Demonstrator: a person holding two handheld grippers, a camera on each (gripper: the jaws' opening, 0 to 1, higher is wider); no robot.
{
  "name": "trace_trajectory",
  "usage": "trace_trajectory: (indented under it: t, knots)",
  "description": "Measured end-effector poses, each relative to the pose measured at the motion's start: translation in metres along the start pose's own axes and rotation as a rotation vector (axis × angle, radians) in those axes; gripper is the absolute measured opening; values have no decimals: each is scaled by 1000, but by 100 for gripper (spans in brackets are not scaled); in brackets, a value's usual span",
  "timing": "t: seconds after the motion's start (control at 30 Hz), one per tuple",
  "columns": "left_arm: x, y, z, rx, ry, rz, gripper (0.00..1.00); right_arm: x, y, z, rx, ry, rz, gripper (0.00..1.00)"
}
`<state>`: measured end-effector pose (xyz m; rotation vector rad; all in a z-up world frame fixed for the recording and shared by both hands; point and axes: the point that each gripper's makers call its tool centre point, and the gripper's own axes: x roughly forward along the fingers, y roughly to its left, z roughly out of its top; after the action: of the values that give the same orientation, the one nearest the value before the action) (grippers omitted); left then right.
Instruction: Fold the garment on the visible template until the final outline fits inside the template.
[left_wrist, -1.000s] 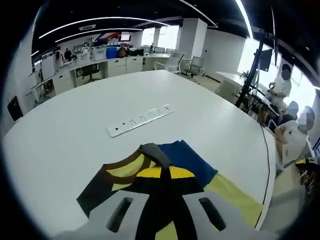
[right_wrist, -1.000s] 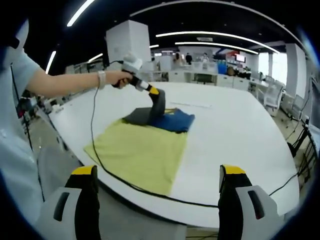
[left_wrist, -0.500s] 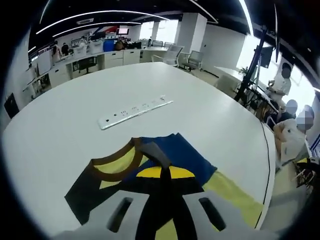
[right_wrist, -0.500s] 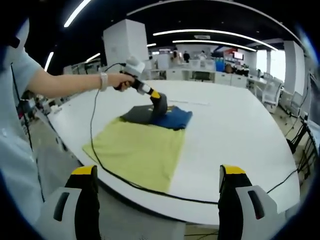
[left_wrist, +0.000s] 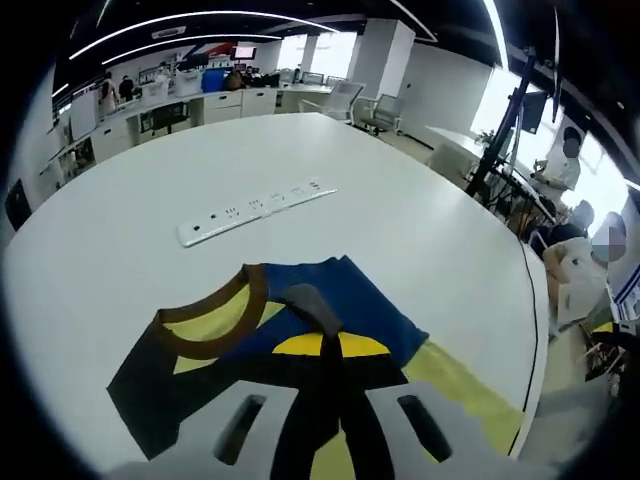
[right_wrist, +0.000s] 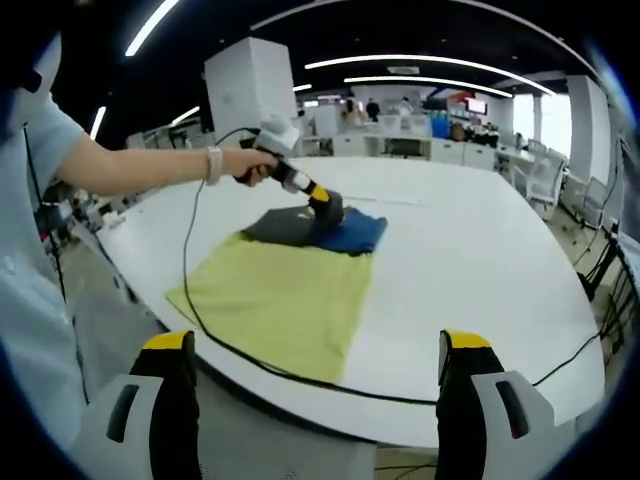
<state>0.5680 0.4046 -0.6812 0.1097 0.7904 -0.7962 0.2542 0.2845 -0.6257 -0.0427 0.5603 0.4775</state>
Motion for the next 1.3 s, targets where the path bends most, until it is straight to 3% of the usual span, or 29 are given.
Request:
trace_trajectory:
  t: [0.3,1.3]
  knots:
    - [12,-12,-6,-2,37,-30,0,-1,-2,-3,10,2,-3,100]
    - [37,-49,-13,-2,59,-87,4,-1,-7,-8,31,7,-11,100]
